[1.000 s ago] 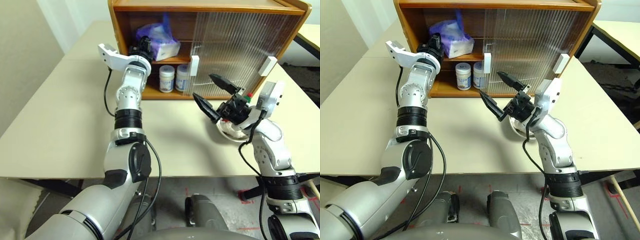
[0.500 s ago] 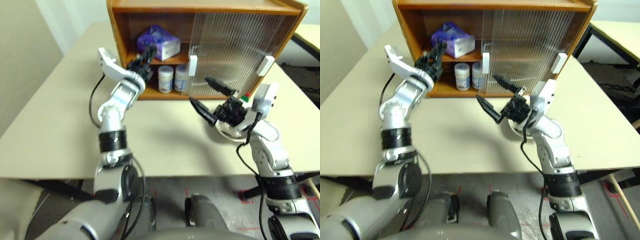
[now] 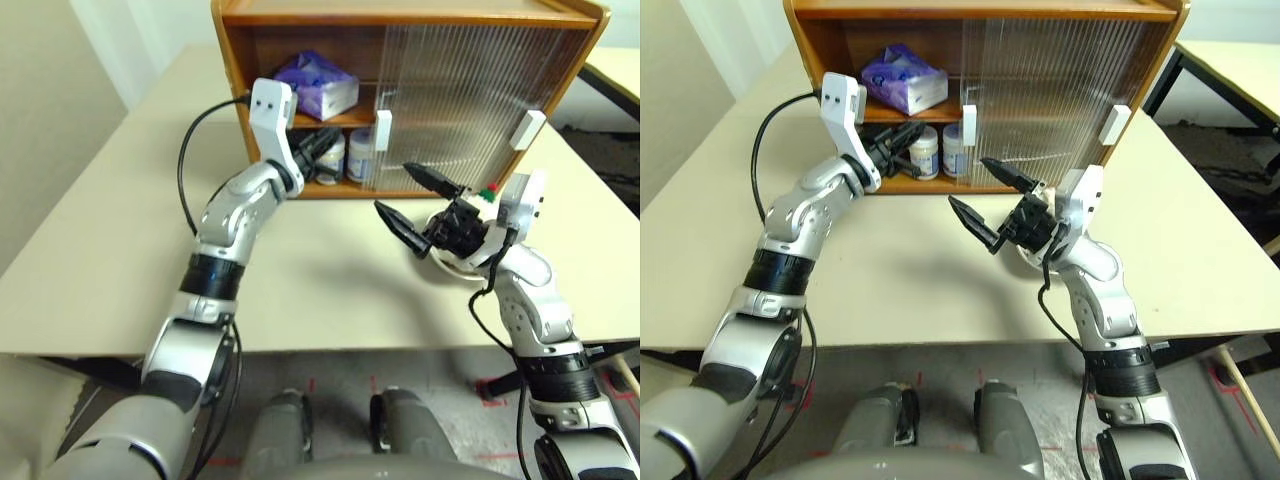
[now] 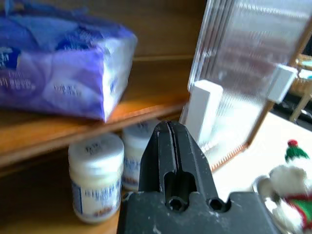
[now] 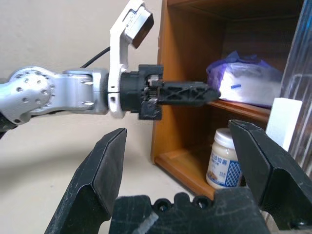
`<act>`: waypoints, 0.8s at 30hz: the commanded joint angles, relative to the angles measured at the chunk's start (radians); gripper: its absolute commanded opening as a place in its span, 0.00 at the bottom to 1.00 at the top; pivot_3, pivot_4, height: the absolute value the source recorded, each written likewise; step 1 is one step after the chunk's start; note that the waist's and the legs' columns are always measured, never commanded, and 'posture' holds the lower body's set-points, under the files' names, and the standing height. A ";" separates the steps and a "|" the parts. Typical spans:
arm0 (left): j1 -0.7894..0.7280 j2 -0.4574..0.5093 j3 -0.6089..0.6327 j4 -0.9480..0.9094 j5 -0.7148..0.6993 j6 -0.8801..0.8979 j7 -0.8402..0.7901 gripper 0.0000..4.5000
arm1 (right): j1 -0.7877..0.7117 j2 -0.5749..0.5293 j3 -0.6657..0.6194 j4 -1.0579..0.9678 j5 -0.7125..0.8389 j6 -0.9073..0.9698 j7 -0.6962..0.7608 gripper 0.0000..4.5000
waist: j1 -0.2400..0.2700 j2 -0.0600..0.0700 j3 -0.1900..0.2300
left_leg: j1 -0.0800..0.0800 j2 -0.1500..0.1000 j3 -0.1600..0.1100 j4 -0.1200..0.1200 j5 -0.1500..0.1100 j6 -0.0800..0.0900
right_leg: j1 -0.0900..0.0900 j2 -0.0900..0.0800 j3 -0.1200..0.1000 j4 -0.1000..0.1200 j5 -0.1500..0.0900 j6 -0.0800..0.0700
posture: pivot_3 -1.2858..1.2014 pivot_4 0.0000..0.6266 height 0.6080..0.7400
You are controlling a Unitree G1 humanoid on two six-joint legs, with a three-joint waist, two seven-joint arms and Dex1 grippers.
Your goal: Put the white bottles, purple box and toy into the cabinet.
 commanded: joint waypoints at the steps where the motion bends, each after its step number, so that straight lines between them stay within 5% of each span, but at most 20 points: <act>1: -0.045 -0.001 0.025 0.124 0.056 -0.090 -0.038 0.01 | -0.001 0.001 -0.018 -0.036 0.017 0.006 -0.023 1.00 | -0.011 0.000 0.000 | 0.000 0.000 0.000 0.000 0.000 0.000 | 0.000 0.000 0.000 0.000 0.000 0.000 | 0.46 0.02 1.00; 17: -0.311 0.004 0.134 0.643 0.171 -0.343 -0.099 0.01 | 0.046 -0.012 -0.008 -0.092 -0.005 0.006 -0.065 1.00 | -0.068 -0.001 -0.001 | -0.001 -0.002 0.000 0.001 0.000 0.000 | 0.001 0.000 0.000 0.001 -0.001 0.010 | 0.43 0.00 1.00; 24: -0.318 -0.031 0.131 0.661 0.177 -0.362 -0.177 0.01 | 0.051 -0.026 -0.004 -0.104 -0.006 0.017 -0.063 1.00 | -0.090 -0.001 -0.001 | -0.001 -0.001 0.000 0.001 0.000 0.000 | 0.001 -0.001 0.000 0.001 0.000 0.012 | 0.44 0.01 1.00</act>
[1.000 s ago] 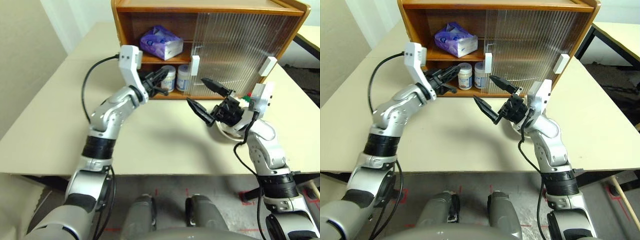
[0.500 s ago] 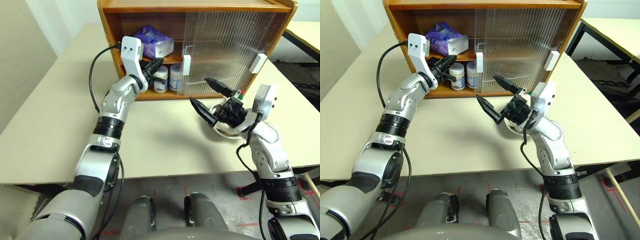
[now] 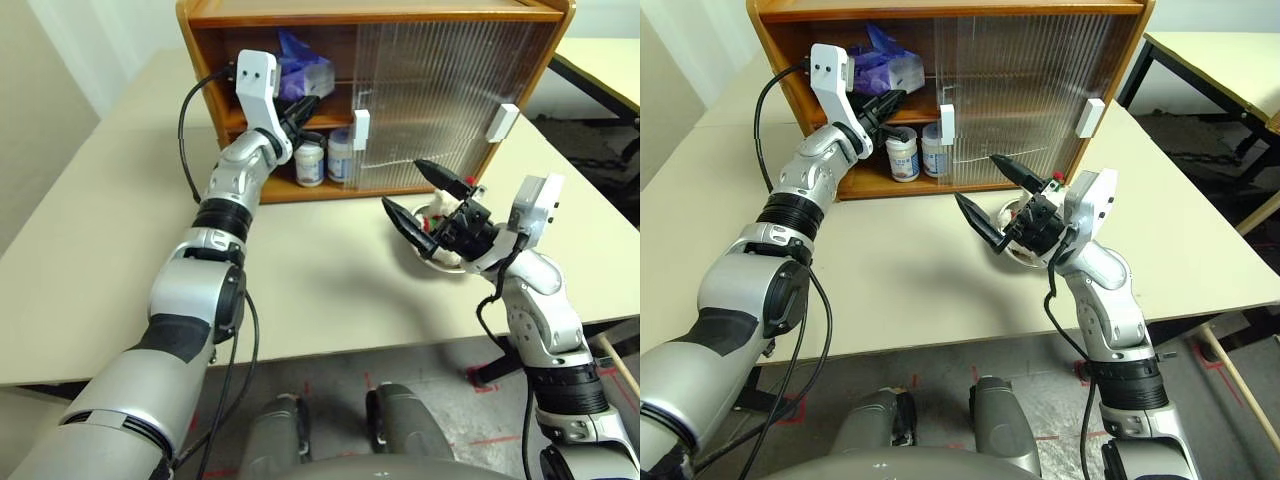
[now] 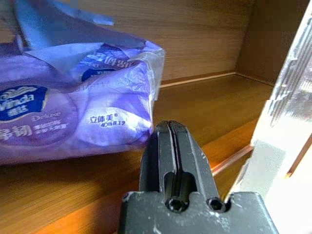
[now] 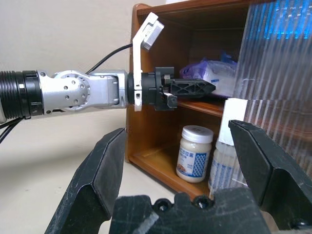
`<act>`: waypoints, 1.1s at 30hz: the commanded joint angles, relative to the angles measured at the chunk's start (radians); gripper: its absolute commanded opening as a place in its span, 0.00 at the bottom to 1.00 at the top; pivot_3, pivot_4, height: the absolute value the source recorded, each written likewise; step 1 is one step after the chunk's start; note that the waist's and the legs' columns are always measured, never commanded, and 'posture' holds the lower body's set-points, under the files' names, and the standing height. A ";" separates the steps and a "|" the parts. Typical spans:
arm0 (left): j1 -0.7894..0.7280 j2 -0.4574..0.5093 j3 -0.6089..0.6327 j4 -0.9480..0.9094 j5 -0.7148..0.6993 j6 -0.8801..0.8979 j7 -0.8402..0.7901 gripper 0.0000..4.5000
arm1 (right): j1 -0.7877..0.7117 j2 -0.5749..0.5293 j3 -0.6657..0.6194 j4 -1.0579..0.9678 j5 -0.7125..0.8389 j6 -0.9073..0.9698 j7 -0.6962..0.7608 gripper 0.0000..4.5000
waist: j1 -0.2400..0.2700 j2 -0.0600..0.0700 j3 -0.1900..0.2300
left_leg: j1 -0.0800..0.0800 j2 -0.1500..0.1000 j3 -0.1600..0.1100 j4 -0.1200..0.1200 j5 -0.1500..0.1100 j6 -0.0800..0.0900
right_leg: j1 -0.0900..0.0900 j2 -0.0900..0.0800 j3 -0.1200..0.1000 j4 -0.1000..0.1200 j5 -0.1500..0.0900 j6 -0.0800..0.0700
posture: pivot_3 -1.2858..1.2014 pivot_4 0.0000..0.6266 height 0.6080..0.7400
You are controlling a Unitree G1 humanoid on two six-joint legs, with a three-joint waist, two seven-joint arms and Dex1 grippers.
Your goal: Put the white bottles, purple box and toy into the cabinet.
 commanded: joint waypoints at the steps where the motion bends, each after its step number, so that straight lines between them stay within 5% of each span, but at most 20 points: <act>1: 0.030 -0.026 -0.004 -0.065 -0.011 0.013 -0.110 0.01 | 0.009 -0.014 0.004 -0.027 -0.002 0.012 0.001 1.00 | -0.005 0.000 0.000 | 0.000 0.000 0.000 0.000 0.000 0.000 | 0.000 0.000 0.000 0.000 0.000 0.000 | 0.44 0.01 1.00; 7: 0.315 0.020 -0.012 -0.506 -0.086 0.170 -0.226 0.01 | 0.007 -0.034 -0.015 -0.014 0.012 0.017 0.009 1.00 | -0.029 0.002 -0.001 | 0.001 0.001 0.000 -0.001 0.000 0.000 | 0.000 0.000 0.002 0.001 0.001 -0.003 | 0.45 0.03 1.00; 15: 0.449 0.060 -0.060 -0.782 -0.116 0.286 -0.295 0.01 | -0.008 -0.056 -0.030 0.009 0.023 0.016 0.019 1.00 | -0.006 0.001 -0.001 | 0.003 0.001 0.000 0.000 0.000 0.000 | 0.002 -0.001 0.000 0.001 0.002 -0.003 | 0.45 0.03 1.00; 33: 0.215 -0.088 -0.157 -0.363 0.101 0.008 -0.182 0.01 | 0.015 -0.059 -0.054 0.001 0.028 0.023 0.006 1.00 | 0.012 0.002 -0.001 | 0.002 0.000 -0.001 0.000 0.000 0.000 | 0.001 0.001 0.000 0.001 0.002 -0.008 | 0.44 0.03 1.00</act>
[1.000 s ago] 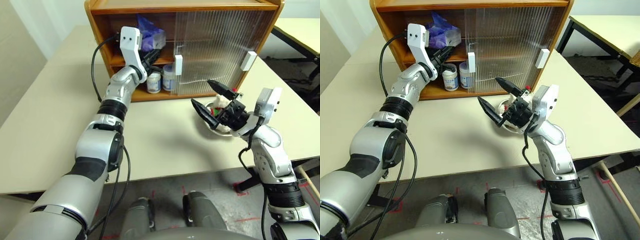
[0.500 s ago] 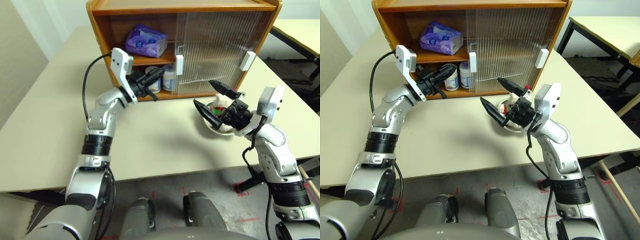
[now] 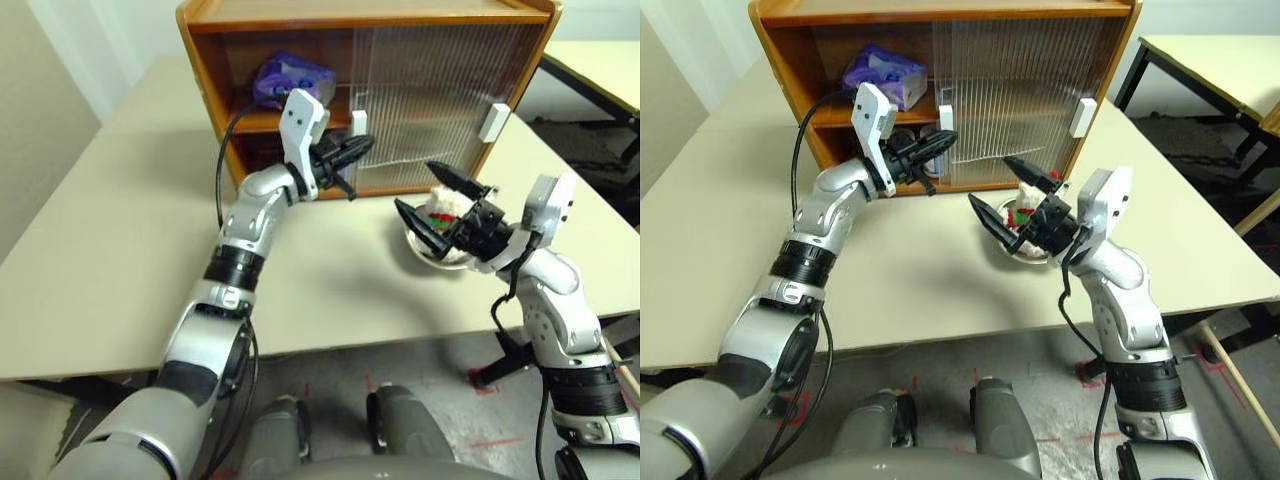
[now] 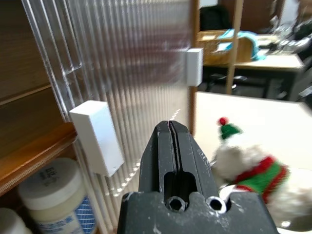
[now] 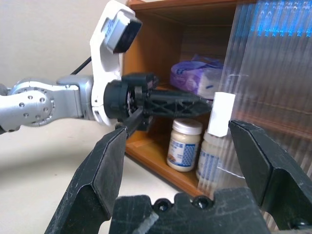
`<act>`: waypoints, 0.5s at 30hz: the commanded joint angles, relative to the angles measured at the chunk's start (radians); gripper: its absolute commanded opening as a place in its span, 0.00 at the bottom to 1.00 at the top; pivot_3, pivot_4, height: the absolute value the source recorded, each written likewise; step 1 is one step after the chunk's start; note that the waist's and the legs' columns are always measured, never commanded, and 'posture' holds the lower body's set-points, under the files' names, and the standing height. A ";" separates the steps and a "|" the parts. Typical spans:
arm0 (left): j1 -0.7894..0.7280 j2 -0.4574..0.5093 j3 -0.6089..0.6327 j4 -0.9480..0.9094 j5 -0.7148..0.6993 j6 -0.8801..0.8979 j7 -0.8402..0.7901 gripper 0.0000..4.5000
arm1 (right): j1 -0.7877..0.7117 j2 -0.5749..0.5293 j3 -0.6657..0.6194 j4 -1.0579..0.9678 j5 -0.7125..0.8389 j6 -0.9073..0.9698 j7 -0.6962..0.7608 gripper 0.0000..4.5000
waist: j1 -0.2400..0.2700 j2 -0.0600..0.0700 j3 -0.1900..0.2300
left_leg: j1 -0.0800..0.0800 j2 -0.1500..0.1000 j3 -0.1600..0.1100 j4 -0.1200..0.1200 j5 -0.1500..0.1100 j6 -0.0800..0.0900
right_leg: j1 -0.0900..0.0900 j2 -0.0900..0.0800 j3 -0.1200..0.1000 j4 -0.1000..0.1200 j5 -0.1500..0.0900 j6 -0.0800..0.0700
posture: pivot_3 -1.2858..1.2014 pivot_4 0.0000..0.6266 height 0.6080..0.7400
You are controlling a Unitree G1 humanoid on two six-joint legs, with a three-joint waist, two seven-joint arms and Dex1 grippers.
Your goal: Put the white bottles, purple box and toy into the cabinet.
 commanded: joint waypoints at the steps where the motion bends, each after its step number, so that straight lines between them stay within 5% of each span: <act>1: -0.056 -0.030 -0.009 0.091 0.051 -0.063 0.056 0.01 | 0.003 0.003 -0.008 -0.004 0.011 0.006 -0.006 1.00 | 0.001 0.000 0.000 | 0.000 0.000 0.000 0.000 0.000 0.000 | 0.000 0.000 0.000 0.000 0.001 0.001 | 0.44 0.03 1.00; 15: -0.141 -0.026 -0.017 0.265 0.183 -0.170 0.195 0.01 | 0.024 0.003 -0.012 -0.010 0.014 0.015 -0.004 1.00 | 0.001 0.000 0.000 | -0.002 0.000 0.000 0.000 0.000 0.000 | -0.001 0.000 0.000 -0.001 -0.001 0.009 | 0.44 0.03 1.00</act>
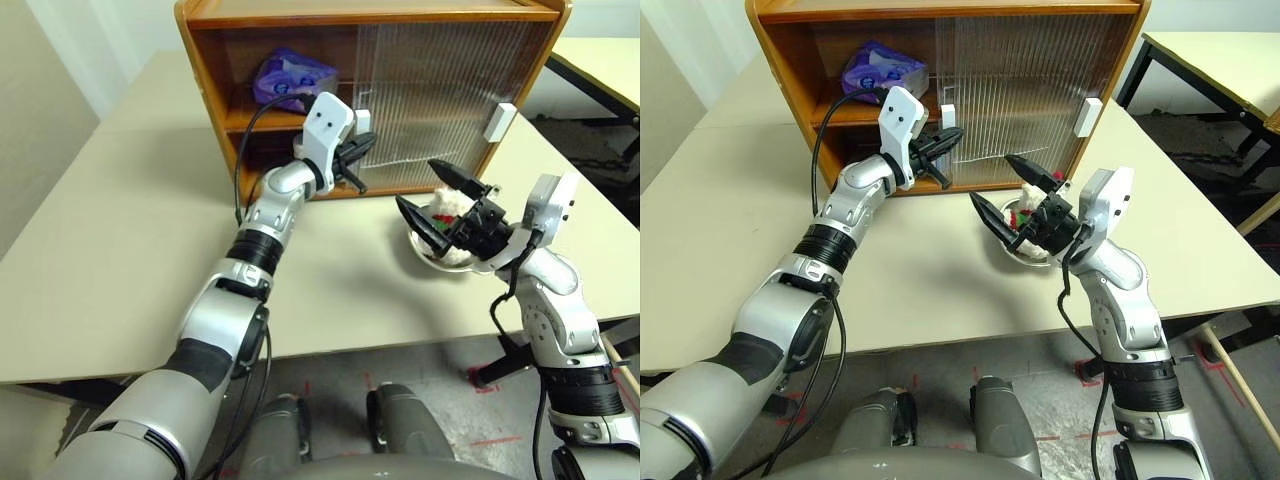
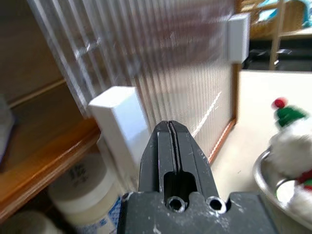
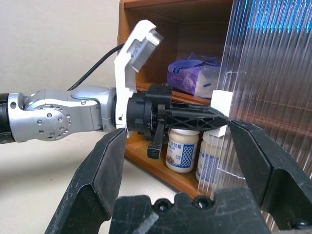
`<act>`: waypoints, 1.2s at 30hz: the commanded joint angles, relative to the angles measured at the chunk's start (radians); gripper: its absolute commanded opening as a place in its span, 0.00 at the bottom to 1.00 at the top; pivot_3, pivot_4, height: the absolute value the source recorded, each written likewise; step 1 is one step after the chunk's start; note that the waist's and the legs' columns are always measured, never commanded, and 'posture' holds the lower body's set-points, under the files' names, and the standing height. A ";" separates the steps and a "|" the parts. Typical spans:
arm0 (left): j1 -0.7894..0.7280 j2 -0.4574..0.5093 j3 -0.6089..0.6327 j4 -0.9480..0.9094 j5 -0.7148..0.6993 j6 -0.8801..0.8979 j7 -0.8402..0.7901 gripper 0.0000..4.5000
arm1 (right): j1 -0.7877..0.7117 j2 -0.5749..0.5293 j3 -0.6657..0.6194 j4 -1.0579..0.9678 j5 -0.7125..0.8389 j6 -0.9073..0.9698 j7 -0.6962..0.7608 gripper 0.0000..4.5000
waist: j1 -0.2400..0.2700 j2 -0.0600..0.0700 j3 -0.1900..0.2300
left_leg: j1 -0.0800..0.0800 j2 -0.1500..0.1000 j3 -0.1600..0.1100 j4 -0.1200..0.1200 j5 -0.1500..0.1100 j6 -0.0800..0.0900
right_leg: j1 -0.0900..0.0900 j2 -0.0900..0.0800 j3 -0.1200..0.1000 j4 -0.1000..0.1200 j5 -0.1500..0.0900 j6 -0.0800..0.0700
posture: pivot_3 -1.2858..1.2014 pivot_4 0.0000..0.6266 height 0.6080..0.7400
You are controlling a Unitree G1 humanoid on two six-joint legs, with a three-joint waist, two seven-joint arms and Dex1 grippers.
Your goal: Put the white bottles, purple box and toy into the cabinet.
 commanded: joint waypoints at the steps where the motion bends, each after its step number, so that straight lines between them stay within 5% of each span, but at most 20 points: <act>1: -0.028 0.020 0.009 0.008 0.026 0.013 0.046 0.01 | 0.020 -0.016 -0.018 -0.009 0.016 0.012 0.004 1.00 | 0.000 0.000 0.000 | 0.000 0.000 0.000 0.000 0.000 0.000 | 0.000 0.000 0.000 0.000 0.000 0.000 | 0.44 0.03 1.00; 20: 0.038 0.133 0.045 -0.105 0.036 0.078 0.116 0.01 | -0.001 -0.035 -0.023 0.021 0.033 0.010 0.026 1.00 | -0.018 0.000 0.001 | 0.000 0.009 -0.001 -0.003 0.000 0.000 | 0.002 -0.001 -0.015 -0.005 0.005 -0.011 | 0.46 0.01 1.00; 31: 0.088 0.085 0.026 -0.305 -0.053 0.084 -0.034 0.01 | 0.005 -0.032 -0.029 0.029 0.032 0.005 0.032 1.00 | 0.003 0.000 0.001 | -0.001 0.012 -0.003 -0.005 0.000 -0.001 | 0.001 -0.003 -0.024 -0.006 0.009 -0.019 | 0.46 0.01 1.00; 36: 0.048 0.036 -0.014 -0.232 -0.003 0.069 -0.028 0.01 | 0.005 -0.033 -0.034 0.030 0.031 0.005 0.030 1.00 | 0.004 0.000 0.001 | -0.001 0.011 -0.002 -0.004 0.000 -0.001 | 0.001 -0.003 -0.023 -0.006 0.008 -0.022 | 0.45 0.01 1.00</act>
